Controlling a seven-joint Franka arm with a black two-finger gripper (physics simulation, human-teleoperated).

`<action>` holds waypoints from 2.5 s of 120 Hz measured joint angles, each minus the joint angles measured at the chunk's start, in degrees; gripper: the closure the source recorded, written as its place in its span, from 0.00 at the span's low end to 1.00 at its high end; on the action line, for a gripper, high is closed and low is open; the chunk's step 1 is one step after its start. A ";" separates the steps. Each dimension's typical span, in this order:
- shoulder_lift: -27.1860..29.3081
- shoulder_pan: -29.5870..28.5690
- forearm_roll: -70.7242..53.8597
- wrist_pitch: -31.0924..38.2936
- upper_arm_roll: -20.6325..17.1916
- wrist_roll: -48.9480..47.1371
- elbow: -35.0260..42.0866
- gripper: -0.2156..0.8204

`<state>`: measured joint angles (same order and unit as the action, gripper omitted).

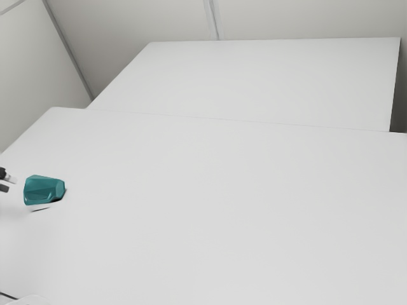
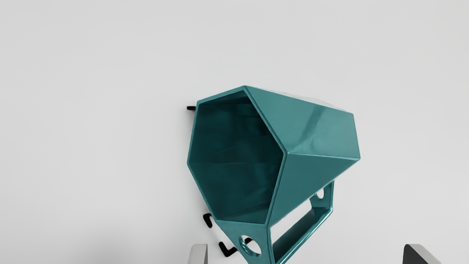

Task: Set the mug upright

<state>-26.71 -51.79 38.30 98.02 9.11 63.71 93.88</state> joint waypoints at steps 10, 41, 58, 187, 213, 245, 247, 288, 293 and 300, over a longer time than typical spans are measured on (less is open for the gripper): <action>-0.77 0.18 0.00 -0.10 -0.13 -0.36 -0.15 0.23; -1.47 0.33 0.23 -0.01 -2.02 -1.21 -0.12 0.23; -2.24 0.41 0.65 0.17 -2.90 -1.56 -0.08 0.23; -2.36 0.82 1.31 0.86 -6.71 -3.62 0.16 0.78; -0.87 1.64 0.23 1.06 -7.73 -4.04 0.46 0.91; 5.34 9.20 -5.05 1.16 -8.28 -5.74 1.58 0.95; 5.94 10.07 -5.64 1.16 -8.24 -5.97 1.64 0.95; 17.09 39.33 -16.34 1.35 6.76 -13.90 5.02 0.96; 19.17 41.40 -18.15 1.68 7.04 -15.34 6.73 0.96; 21.22 43.56 -20.12 2.27 7.10 -17.33 8.94 0.96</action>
<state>-5.50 -8.23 18.17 100.29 16.21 46.38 102.82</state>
